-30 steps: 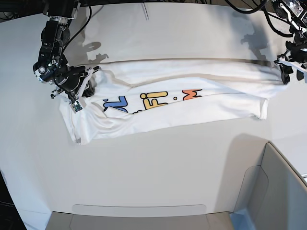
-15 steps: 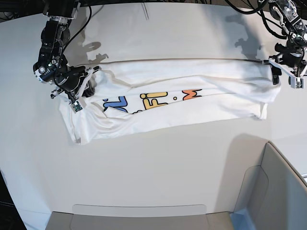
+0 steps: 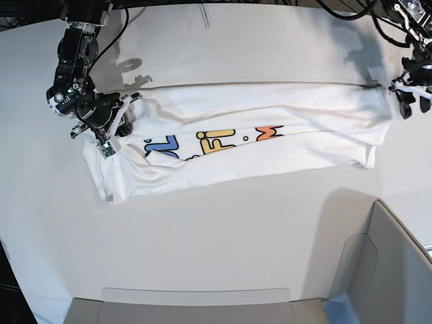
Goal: Layout the t-shirt on the table in an organized manner, then fold the t-shirt properly
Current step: 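Open the left gripper and regrasp the opposite shirt end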
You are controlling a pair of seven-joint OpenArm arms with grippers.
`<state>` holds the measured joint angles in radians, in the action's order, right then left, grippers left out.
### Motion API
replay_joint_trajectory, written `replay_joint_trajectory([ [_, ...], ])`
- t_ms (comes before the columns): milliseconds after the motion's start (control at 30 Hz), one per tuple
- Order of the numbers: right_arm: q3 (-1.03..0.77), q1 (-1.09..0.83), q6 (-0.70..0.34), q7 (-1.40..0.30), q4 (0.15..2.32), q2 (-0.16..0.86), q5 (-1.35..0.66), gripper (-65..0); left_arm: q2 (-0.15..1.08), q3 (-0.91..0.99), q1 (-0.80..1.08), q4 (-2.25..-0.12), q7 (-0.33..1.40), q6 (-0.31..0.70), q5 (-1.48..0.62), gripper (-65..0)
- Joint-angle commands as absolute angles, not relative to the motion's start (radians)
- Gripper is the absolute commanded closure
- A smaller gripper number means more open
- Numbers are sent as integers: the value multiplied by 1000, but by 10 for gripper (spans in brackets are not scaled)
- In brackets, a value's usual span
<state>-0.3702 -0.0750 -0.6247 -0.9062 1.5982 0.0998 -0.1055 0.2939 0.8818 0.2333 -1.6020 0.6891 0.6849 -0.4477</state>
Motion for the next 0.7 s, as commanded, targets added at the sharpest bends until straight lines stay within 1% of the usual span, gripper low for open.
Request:
replay_joint_trajectory([
  [0, -374, -87, -619, -986, 1595, 113, -41, -33, 305, 883, 231, -1620, 670, 698, -493, -365],
  [133, -374, -87, -619, -986, 1595, 113, -41, -33, 305, 875, 231, -1621, 674, 698, -579, -366],
  [200, -374, -87, -619, -986, 1595, 113, -41, -33, 303, 874, 231, -1630, 707, 698, -619, -366],
  [267, -374, -88, -619, -986, 1595, 113, -41, -33, 303, 860, 229, -1655, 748, 698, -628, -364],
  [333, -374, -88, -619, -986, 1595, 113, -41, -33, 306, 806, 229, -1655, 751, 698, -624, -363],
  [533, -374, -85, -619, -986, 1595, 113, -41, -33, 302, 668, 223, -1538, 693, 698, -449, -363],
  [667, -374, -84, -619, -986, 1595, 113, -41, -33, 302, 628, 214, -1477, 651, 698, -384, -363],
])
